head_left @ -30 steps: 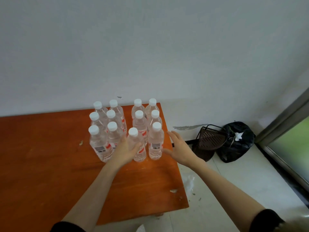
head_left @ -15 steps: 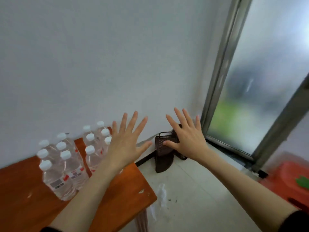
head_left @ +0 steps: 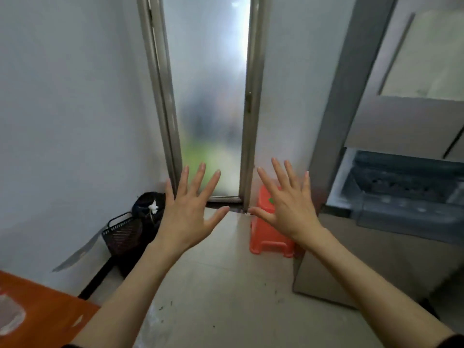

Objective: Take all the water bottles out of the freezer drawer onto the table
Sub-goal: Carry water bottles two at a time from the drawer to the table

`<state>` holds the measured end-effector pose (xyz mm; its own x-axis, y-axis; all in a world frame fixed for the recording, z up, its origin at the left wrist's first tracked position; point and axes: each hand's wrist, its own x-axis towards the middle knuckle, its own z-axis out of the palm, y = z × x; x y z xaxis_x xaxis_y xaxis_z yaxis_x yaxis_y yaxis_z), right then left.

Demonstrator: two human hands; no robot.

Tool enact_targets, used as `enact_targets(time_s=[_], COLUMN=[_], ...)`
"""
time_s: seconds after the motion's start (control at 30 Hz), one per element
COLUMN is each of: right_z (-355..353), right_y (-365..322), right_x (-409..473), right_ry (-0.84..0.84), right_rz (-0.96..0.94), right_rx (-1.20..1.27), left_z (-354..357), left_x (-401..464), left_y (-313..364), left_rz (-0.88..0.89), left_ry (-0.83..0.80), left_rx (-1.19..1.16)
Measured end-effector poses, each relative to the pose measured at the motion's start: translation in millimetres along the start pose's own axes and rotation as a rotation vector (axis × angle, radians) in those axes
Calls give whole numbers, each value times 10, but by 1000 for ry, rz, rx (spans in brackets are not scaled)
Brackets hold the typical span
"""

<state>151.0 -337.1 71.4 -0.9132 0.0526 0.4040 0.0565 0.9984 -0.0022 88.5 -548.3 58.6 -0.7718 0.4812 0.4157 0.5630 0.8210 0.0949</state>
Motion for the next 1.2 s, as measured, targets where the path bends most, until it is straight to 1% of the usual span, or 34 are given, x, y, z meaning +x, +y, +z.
enact_targets(time_s=[0.17,0.33,0.47,0.57,0.7,0.83,0.97,1.07,1.2], right_z=[-150,-264,-344,-357,-238,-8,261,486,775], right_y=[1103,2309,3167,3684,4261,4767,5301,5766,6319], right_x=[-514,-981,-1287,-1454,-1561,-1496,-1253,-982,-624], right_ry=[5,-33,-34,-73,-122,-164,-211,-239,-326], right_rz=[168,324,396,446,511,553,574,574,584], right_rx=[-18,-68,-121,-130,-112,-79,-58,-58,-26], left_z=[318,820,1055,1267,1623,1982,2444,2787,3186], left_x=[369,780,1066,1235,1424,1692,2138,2557,3028], left_y=[1146,2437,3390,3925,4428,4787,5055,5211,5394], left_rz=[118,220,285,342,407,462,453,431,387], left_ry=[17,-38,-73,-106,-172,-199,-248,-255,-319], left_rx=[-125,-165,-218,-215,-215,-207,-215,-238,-252])
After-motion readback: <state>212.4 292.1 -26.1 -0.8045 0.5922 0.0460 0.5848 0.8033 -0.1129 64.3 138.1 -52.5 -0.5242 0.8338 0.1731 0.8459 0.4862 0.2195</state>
